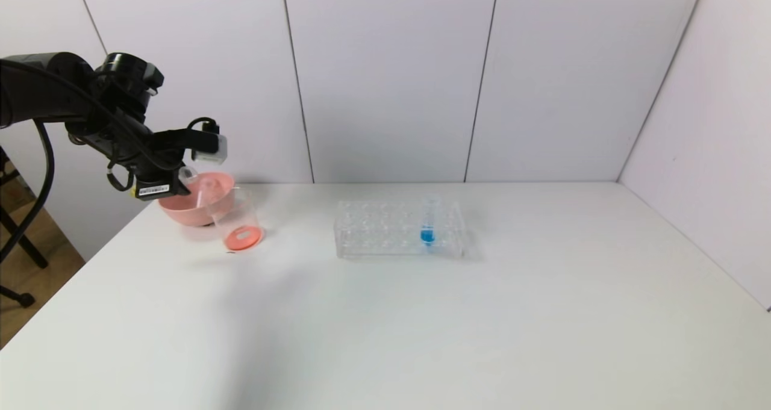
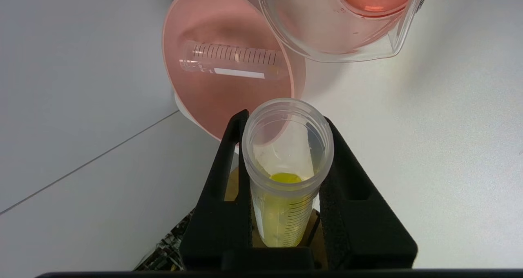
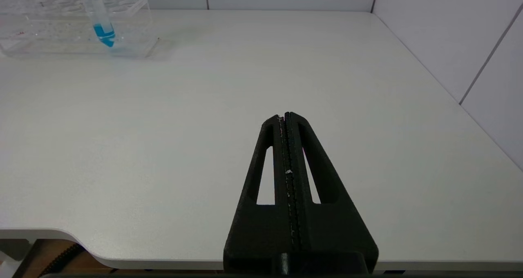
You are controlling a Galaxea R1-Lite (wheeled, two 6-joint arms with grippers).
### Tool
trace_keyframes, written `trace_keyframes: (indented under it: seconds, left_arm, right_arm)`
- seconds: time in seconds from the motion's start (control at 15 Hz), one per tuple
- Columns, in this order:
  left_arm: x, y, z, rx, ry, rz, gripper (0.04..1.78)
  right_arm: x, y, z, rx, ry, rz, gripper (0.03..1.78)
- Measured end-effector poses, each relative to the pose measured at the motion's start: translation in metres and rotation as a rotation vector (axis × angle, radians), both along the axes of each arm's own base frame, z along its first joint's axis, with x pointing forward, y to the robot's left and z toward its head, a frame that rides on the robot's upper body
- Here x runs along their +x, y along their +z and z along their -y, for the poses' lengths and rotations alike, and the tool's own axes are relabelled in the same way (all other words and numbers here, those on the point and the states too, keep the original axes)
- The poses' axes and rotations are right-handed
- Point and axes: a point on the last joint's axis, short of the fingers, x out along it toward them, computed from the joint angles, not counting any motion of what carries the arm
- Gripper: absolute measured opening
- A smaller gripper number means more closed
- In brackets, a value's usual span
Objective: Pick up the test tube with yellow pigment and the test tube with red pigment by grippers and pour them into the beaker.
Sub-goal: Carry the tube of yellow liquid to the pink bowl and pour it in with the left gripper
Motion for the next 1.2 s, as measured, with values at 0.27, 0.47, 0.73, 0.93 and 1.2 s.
trace_keyframes:
  seconds: [0.27,0.47,0.73,0.93,1.2]
  left_arm:
    - [0.001,-0.002,0.002,-0.002,-0.004,-0.003,0.48]
    - [0.002,-0.003,0.002,-0.003,-0.002,-0.004,0.48]
    - [0.003,-0.003,0.005,-0.003,-0.008,-0.002,0.48]
    - [0.004,-0.004,0.008,-0.002,-0.016,-0.002,0.48]
    - [0.006,-0.007,0.011,0.012,0.004,-0.007,0.48]
  right_arm:
    - [0.0,0.0,0.0,0.0,0.0,0.0,0.11]
    - [0.0,0.0,0.0,0.0,0.0,0.0,0.11]
    - [0.0,0.0,0.0,0.0,0.0,0.0,0.11]
    - [0.0,0.0,0.0,0.0,0.0,0.0,0.11]
    - [0.0,0.0,0.0,0.0,0.0,0.0,0.11]
